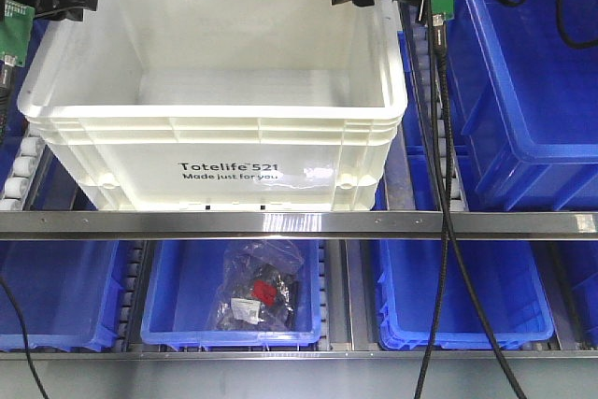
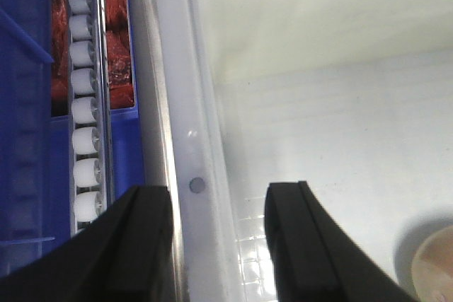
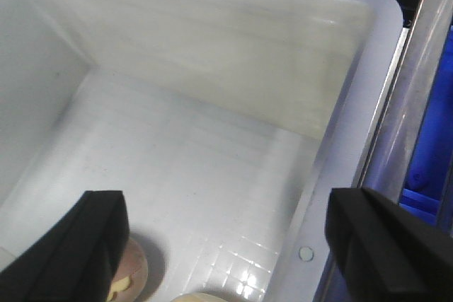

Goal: Place moving items into box and shelve
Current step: 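Lower the tote with both grippers onto the shelf roller lane, then open both grippers and raise them away from the tote walls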

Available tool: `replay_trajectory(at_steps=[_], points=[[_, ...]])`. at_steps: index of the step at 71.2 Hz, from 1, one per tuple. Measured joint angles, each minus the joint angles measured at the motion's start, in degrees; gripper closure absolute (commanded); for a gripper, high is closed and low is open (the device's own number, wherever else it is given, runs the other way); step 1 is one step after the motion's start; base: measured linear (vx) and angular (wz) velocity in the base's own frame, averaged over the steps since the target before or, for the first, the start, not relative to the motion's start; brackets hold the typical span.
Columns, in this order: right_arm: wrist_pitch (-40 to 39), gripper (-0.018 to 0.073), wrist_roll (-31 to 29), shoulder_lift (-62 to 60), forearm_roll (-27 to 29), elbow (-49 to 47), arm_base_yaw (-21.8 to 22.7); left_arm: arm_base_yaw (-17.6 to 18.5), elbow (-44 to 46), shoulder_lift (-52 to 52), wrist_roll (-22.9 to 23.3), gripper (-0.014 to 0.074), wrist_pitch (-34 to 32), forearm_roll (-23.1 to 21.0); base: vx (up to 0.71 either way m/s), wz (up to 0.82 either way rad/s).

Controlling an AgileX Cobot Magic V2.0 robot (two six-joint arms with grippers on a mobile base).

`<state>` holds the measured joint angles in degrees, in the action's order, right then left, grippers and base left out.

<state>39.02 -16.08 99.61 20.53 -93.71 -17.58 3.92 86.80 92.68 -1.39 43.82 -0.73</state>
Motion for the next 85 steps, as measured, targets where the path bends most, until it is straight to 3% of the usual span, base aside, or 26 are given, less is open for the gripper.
replay_trajectory(at_steps=[27, 43, 54, 72, 85], points=[[2.79, 0.0049, 0.05, -4.27, -0.05, 1.78, 0.00, 0.13, 0.38, -0.20, -0.19, 0.0167, 4.74, -4.16, 0.00, 0.00], [-8.53, 0.0053, 0.10, -11.35, -0.05, 17.52, 0.00, 0.13, -2.45, -1.47, -1.50, 0.0167, 4.42, -5.13, 0.00, 0.00], [-16.18, 0.0053, -1.06, -18.01, -0.05, 26.81, 0.00, 0.37, -12.79, -8.03, -1.53, 0.0167, -3.76, -5.15, 0.00, 0.00], [-22.87, 0.0055, -5.48, -29.75, 0.39, 38.72, 0.00, 0.66, -37.67, -26.07, -1.53, 0.0167, -18.75, -5.20, 0.00, 0.00], [-28.43, 0.0055, -5.67, -40.19, 0.62, 49.76, 0.00, 0.66, -53.16, -42.27, -1.42, 0.0167, -20.52, -5.44, 0.00, 0.00]])
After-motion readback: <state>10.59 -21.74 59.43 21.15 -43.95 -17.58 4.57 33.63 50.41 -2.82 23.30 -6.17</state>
